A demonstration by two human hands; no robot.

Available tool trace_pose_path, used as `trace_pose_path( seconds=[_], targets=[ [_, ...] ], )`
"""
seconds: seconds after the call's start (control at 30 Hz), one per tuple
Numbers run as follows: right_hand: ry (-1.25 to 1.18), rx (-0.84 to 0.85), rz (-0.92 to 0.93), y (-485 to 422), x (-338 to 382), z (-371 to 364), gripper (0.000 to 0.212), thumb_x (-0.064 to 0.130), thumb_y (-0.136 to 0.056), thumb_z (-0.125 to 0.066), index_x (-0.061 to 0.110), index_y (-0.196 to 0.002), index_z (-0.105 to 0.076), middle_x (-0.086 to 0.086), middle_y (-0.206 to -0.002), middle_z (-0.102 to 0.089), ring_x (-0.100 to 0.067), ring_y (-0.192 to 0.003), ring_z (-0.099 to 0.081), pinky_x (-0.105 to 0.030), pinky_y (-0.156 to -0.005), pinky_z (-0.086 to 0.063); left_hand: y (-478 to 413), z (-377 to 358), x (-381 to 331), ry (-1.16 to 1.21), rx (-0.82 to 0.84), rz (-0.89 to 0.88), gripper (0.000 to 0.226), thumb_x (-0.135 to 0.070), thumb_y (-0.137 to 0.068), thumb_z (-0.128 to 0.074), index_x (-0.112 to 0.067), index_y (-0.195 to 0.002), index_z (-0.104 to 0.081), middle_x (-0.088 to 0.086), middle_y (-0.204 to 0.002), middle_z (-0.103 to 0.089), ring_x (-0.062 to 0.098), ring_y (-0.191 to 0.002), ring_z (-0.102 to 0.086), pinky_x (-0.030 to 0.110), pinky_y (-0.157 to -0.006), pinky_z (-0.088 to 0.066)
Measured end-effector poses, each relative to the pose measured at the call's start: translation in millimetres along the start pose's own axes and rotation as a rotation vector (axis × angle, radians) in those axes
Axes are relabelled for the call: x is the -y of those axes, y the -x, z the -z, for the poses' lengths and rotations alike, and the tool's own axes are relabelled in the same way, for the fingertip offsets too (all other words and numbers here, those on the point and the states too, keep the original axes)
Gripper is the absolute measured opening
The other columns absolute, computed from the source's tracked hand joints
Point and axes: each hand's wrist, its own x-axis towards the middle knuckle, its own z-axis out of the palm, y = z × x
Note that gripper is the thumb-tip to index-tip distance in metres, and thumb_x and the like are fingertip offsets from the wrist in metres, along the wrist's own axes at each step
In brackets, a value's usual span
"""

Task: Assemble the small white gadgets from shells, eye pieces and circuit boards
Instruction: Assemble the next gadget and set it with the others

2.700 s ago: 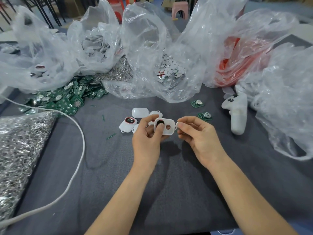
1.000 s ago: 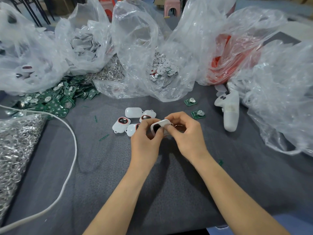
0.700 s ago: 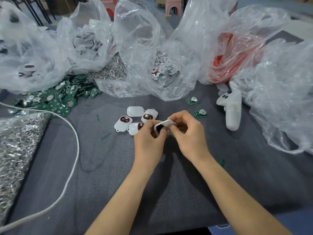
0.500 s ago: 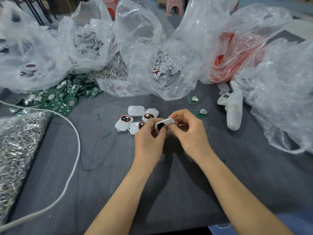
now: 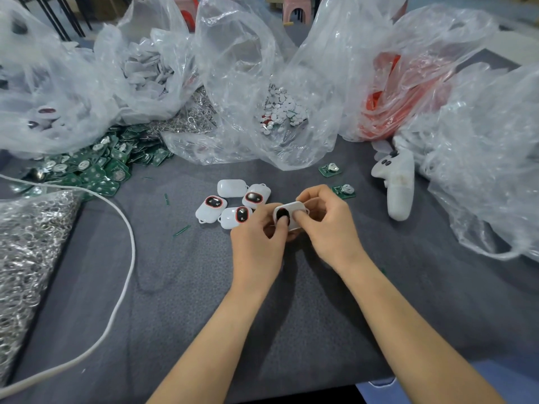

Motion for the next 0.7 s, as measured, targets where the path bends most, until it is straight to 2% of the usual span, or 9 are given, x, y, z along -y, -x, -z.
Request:
trace_pose_path(
  seconds=[0.1, 0.23, 0.3, 0.37, 0.4, 0.47, 0.53, 0.6, 0.7],
  targets=[
    [0.091, -0.018, 0.003, 0.3, -0.9, -1.7, 0.029, 0.004, -0.081, -0.065, 0.031, -0.078, -0.055, 0.007, -0.072, -0.063, -0.006, -0.066, -0.060, -0.017, -0.061, -0.047, -0.5, -0.7, 0.7, 0.045, 0.020, 0.042, 0.015, -0.005, -0.093, -0.058, -0.016, -0.097, -0.067, -0.009, -0.079, -0.071, 0.001, -0.063, -0.068, 0.014, -0.062, -0.053],
    [0.091, -0.010, -0.024, 0.1, 0.2, 0.6, 0.027, 0.006, -0.082, -0.067, 0.031, -0.081, -0.056, 0.005, -0.073, -0.065, -0.004, -0.064, -0.061, -0.015, -0.062, -0.047, -1.0, -0.8, 1.3, -0.027, 0.011, 0.006, 0.020, -0.004, -0.091, -0.059, -0.014, -0.106, -0.067, -0.010, -0.084, -0.071, -0.008, -0.066, -0.065, 0.005, -0.062, -0.046],
    [0.055, 0.025, -0.069, -1.1, 1.9, 5.9, 0.024, 0.005, -0.082, -0.067, 0.027, -0.084, -0.059, 0.000, -0.073, -0.067, -0.009, -0.064, -0.063, -0.025, -0.064, -0.052, -0.2, -0.6, 0.7, -0.109, 0.042, -0.034, 0.033, -0.009, -0.089, -0.063, -0.015, -0.122, -0.062, -0.009, -0.093, -0.070, -0.005, -0.076, -0.065, 0.010, -0.073, -0.049],
    [0.083, 0.040, -0.124, -2.6, 4.5, 12.6, 0.021, 0.006, -0.081, -0.067, 0.025, -0.084, -0.061, -0.004, -0.074, -0.068, -0.017, -0.067, -0.065, -0.034, -0.065, -0.055, 0.5, -1.1, 0.8, -0.156, 0.122, -0.075, 0.049, -0.013, -0.085, -0.071, -0.013, -0.131, -0.055, -0.005, -0.110, -0.068, 0.004, -0.096, -0.065, 0.021, -0.089, -0.050],
    [0.126, 0.044, -0.147, -4.0, 5.8, 16.8, 0.020, 0.007, -0.081, -0.068, 0.025, -0.083, -0.061, -0.005, -0.074, -0.068, -0.019, -0.067, -0.065, -0.035, -0.064, -0.054, 0.8, -1.8, 1.0, -0.193, 0.161, -0.111, 0.055, -0.013, -0.081, -0.074, -0.012, -0.132, -0.054, -0.004, -0.116, -0.065, 0.006, -0.103, -0.061, 0.019, -0.093, -0.046],
    [0.258, 0.077, -0.179, -7.0, 10.3, 27.0, 0.018, 0.011, -0.079, -0.070, 0.027, -0.081, -0.061, -0.001, -0.074, -0.067, -0.013, -0.063, -0.061, -0.027, -0.058, -0.048, 1.6, -2.3, 0.1, -0.273, 0.200, -0.211, 0.055, -0.010, -0.077, -0.077, -0.010, -0.128, -0.057, -0.005, -0.115, -0.062, -0.002, -0.100, -0.054, 0.004, -0.088, -0.037],
    [0.413, 0.148, -0.193, -9.9, 16.7, 36.7, 0.016, 0.014, -0.078, -0.071, 0.026, -0.082, -0.062, 0.004, -0.076, -0.065, -0.006, -0.062, -0.058, -0.017, -0.052, -0.042, 1.9, -2.3, -1.7, -0.331, 0.230, -0.280, 0.049, -0.011, -0.075, -0.079, -0.010, -0.121, -0.062, -0.003, -0.107, -0.062, -0.007, -0.090, -0.047, -0.004, -0.081, -0.030],
    [0.561, 0.231, -0.221, -12.5, 23.9, 41.8, 0.014, 0.014, -0.080, -0.068, 0.023, -0.088, -0.063, 0.002, -0.086, -0.064, -0.010, -0.071, -0.060, -0.018, -0.055, -0.046, 2.6, -2.4, -2.8, -0.381, 0.282, -0.299, 0.045, -0.017, -0.074, -0.081, -0.012, -0.116, -0.064, 0.000, -0.103, -0.060, -0.002, -0.084, -0.047, -0.002, -0.078, -0.031],
    [0.855, 0.325, -0.225, -16.5, 34.0, 40.8, 0.014, 0.019, -0.083, -0.065, 0.025, -0.095, -0.061, -0.002, -0.106, -0.063, -0.023, -0.097, -0.061, -0.033, -0.079, -0.051, 3.6, -2.6, -3.2, -0.394, 0.330, -0.290, 0.037, -0.025, -0.075, -0.079, -0.016, -0.108, -0.064, -0.005, -0.098, -0.052, 0.005, -0.079, -0.049, 0.013, -0.072, -0.039]
  ],
)
